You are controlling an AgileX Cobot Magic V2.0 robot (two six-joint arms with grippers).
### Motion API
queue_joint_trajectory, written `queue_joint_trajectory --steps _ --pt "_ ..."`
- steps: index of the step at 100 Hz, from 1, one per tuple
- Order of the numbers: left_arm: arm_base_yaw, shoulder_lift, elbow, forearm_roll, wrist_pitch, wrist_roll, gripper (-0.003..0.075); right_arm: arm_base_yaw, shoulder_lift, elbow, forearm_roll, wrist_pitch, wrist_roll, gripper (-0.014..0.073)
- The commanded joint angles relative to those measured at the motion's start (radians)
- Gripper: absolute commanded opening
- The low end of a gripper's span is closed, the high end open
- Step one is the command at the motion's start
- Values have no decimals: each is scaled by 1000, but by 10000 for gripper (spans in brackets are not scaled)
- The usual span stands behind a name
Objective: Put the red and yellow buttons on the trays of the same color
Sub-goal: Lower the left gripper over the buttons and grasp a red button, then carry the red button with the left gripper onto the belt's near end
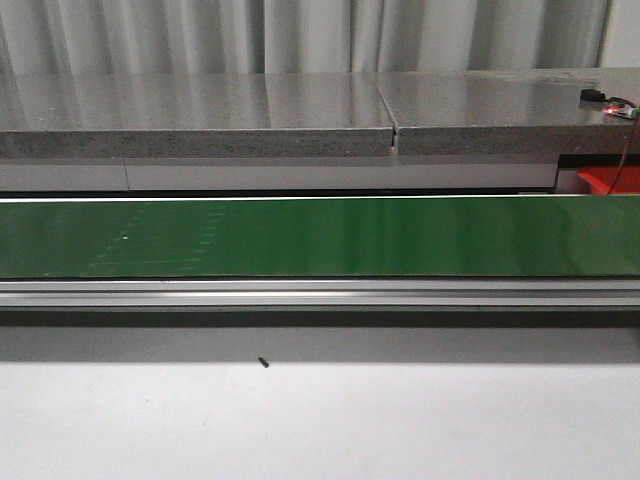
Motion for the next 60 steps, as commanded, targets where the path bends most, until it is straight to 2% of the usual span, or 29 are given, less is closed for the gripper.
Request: queue_joint_trajectory --steps 1,32,60 --pt "2 -43 -27 4 1 -11 94 -5 -19 -16 -10 -81 -5 -68" --pt "2 -209 -46 -16 63 2 94 -5 -19 -16 -10 -81 -5 -68" --pt "-58 -379 -87 -255 97 287 94 -5 -19 -16 -10 -81 -5 -68"
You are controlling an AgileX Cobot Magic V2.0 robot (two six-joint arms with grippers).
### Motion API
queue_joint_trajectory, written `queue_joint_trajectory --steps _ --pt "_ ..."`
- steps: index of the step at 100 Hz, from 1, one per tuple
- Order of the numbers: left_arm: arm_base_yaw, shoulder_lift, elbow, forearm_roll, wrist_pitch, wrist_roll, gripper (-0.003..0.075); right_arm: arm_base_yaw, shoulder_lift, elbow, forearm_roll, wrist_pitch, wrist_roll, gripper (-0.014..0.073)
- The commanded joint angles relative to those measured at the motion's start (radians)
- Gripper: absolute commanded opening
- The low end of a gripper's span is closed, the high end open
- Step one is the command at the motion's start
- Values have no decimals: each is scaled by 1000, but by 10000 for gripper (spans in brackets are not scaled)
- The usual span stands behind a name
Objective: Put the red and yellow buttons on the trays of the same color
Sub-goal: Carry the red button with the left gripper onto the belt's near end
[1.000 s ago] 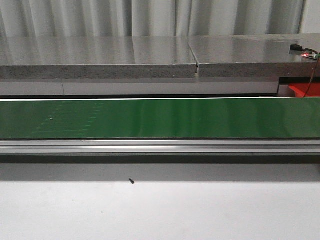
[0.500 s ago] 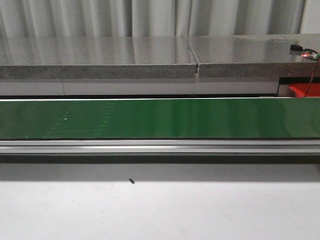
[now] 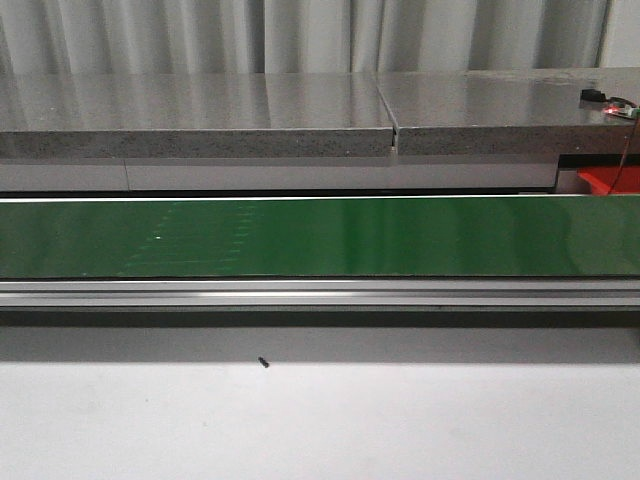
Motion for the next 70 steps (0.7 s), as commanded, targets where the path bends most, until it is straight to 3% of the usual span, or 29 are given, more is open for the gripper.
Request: queue_joint_trajectory --steps 1,33,70 --pt "-34 -73 -45 -87 -26 108 94 -5 -19 -16 -10 -81 -5 -68" --pt "-126 -86 -63 -368 -60 427 94 -5 -19 -16 -10 -81 -5 -68" --pt "-162 42 -85 -404 -96 455 94 -5 -19 -16 -10 -81 -5 -68"
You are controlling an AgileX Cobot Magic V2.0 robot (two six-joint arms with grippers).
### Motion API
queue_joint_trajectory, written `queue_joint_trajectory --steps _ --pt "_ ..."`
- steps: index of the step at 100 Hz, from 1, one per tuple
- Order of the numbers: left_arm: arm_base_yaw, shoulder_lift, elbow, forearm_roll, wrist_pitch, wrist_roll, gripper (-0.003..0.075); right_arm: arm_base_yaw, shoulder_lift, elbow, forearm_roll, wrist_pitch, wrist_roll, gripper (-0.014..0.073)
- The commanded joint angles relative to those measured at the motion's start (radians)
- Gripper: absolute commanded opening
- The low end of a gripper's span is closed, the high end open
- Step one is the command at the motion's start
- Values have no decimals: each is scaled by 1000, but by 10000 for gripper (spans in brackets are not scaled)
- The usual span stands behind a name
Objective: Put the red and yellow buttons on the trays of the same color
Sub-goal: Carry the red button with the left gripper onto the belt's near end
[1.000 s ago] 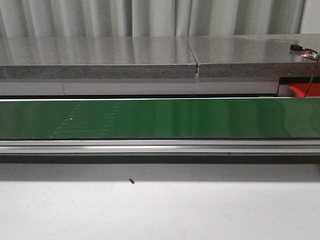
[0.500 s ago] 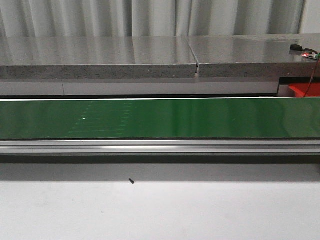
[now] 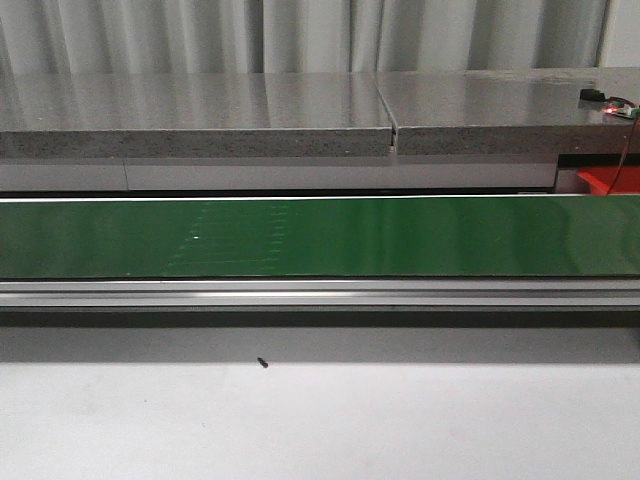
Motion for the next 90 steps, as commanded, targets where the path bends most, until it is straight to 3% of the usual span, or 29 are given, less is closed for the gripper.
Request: queue_joint_trajectory --steps 1,57,67,82,90 --pt "-9 10 -40 -28 -63 5 94 -5 -19 -16 -10 -81 -5 -68" --pt "-9 120 -49 -106 -73 5 120 -5 -19 -16 -10 -81 -5 -68" --pt "-9 120 -53 -124 -83 19 243 -5 -19 -16 -10 -81 -5 -68" --pt "-9 120 -80 -188 -71 64 577 -5 -19 -16 -10 -81 -5 -68" --pt "-9 120 -103 -206 -56 64 652 -5 -19 -16 -10 -81 -5 -68"
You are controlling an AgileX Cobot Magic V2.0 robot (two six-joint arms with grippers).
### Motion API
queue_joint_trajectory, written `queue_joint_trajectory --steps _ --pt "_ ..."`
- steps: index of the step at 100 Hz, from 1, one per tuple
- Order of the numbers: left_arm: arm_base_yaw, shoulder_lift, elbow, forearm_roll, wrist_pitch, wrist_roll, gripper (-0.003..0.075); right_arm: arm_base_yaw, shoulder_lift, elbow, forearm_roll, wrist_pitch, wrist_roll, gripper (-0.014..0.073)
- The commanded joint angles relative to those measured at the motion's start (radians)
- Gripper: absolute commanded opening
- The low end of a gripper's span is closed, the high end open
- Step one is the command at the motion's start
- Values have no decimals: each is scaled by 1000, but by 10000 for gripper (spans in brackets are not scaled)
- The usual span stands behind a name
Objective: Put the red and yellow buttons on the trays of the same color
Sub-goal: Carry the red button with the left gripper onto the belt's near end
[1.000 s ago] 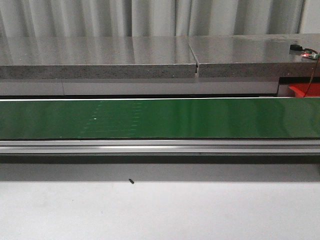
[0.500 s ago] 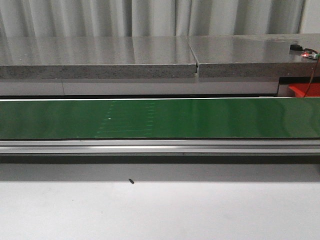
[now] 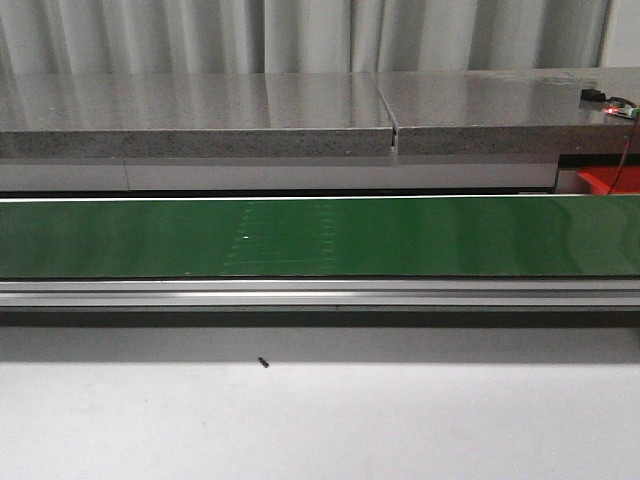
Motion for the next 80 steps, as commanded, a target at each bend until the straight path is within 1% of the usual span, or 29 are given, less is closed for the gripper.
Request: queue_joint_trajectory --steps 1,23,37,44,51,62,70,80 --pt "-3 -35 -58 -48 -23 7 655 -5 -19 -16 -10 -81 -5 -68" --pt "4 -98 -93 -64 -19 3 638 -5 -19 -16 -10 -81 -5 -68" --pt "68 -185 -85 -58 -33 -33 638 -5 -19 -16 -10 -81 -5 -68" --pt "127 -235 -64 -53 -55 -36 638 -5 -19 -16 -10 -81 -5 -68" --pt "207 -279 -36 -41 -74 -36 638 -5 -19 -16 -10 -81 -5 -68" --pt "363 -312 -2 -17 -72 -41 638 -5 -19 -16 -10 -81 -5 -68" --pt "466 -310 29 -17 -121 -101 638 -5 -19 -16 -10 -81 -5 -68" --pt "539 -282 66 -17 -176 -163 638 -5 -19 -16 -10 -81 -5 -68"
